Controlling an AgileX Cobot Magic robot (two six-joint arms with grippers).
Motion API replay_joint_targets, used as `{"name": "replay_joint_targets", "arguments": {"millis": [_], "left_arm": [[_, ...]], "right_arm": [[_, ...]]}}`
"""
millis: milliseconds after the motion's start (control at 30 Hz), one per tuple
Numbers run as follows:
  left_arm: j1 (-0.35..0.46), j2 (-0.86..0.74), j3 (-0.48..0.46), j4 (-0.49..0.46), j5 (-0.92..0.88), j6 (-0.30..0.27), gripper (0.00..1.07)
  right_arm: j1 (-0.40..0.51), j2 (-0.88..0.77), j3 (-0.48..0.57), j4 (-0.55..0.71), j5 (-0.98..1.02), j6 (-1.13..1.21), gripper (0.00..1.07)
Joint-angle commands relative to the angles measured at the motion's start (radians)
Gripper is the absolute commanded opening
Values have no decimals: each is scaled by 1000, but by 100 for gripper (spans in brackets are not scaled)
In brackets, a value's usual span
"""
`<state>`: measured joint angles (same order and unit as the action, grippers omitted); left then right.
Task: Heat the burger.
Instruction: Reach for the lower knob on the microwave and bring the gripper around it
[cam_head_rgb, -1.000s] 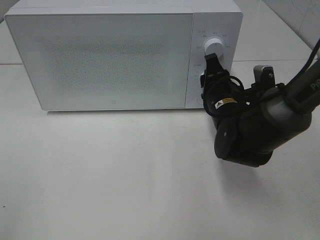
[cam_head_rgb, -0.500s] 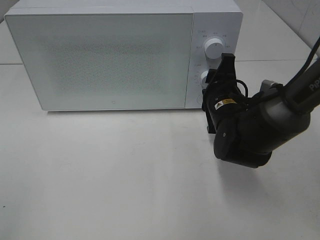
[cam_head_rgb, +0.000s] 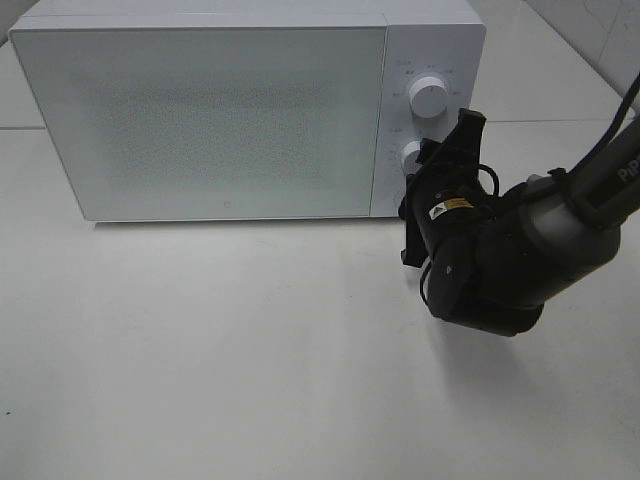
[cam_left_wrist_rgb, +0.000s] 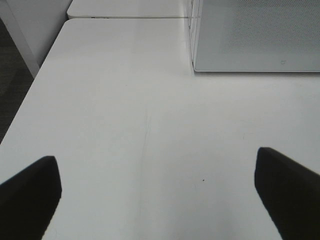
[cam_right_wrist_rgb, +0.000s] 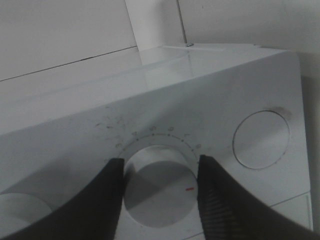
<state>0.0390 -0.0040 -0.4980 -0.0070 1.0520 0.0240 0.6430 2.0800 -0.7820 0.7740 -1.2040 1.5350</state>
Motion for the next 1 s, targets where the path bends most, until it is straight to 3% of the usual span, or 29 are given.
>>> {"name": "replay_joint_targets", "arguments": {"millis": [33, 667, 833, 900, 933, 967, 1000], "left_arm": [[1, -27, -2, 0, -13, -6, 104], [1, -27, -2, 0, -13, -6, 104], [1, -27, -2, 0, -13, -6, 104], [1, -27, -2, 0, -13, -6, 104], [1, -27, -2, 0, -13, -6, 104], [1, -27, -2, 0, -13, -6, 104], [1, -27, -2, 0, -13, -6, 104]], "right_arm": [[-1, -6, -10, -2, -45, -6, 6], [-1, -6, -10, -2, -45, -65, 16], [-1, -7, -10, -1, -45, -65, 30], [-1, -9, -9, -1, -47, -73, 43], [-1, -9, -9, -1, -47, -73, 43], [-1, -14, -9, -1, -47, -93, 51], [-1, -14, -9, -1, -47, -93, 51]]}}
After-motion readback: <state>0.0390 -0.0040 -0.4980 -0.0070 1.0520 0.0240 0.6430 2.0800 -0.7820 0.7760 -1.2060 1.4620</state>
